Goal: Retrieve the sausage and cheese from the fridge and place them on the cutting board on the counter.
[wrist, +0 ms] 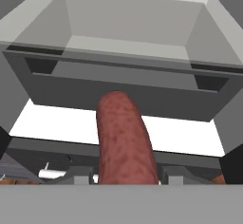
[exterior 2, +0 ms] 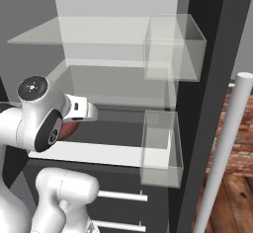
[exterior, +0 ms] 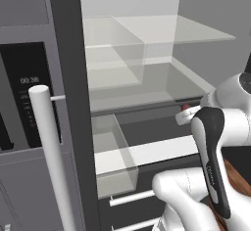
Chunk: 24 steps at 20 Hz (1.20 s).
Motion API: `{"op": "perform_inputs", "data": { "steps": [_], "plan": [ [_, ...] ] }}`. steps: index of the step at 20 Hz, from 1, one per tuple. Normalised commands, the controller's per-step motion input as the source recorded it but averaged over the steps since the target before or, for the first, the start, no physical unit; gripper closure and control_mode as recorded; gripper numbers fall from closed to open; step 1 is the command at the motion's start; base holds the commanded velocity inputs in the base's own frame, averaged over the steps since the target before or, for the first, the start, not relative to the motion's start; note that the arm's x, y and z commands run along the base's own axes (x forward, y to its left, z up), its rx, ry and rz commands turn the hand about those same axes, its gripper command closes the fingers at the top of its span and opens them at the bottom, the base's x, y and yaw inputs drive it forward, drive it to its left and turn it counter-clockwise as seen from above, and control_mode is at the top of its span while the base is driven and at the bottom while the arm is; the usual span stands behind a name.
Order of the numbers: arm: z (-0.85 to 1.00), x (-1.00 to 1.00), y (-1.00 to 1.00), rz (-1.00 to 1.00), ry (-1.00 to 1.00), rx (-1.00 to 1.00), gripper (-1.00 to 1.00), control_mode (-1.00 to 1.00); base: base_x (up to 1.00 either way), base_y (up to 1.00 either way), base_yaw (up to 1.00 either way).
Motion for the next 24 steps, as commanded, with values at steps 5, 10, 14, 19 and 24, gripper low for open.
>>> {"op": "perform_inputs", "data": {
  "steps": [5,10,14,19,24],
  "plan": [
    [0.00,0.00,0.00,0.00,0.00,0.00,1.00,1.00,0.00,0.00,0.00],
    [0.00,0.00,0.00,0.00,0.00,0.00,1.00,1.00,0.00,0.00,0.00],
    [0.00,0.00,0.00,0.00,0.00,0.00,1.00,1.00,-0.20,0.00,0.00],
    [0.00,0.00,0.00,0.00,0.00,0.00,1.00,1.00,-0.54,0.00,0.00],
    [0.00,0.00,0.00,0.00,0.00,0.00,1.00,1.00,-0.67,-0.01,0.00]
  ]
}}
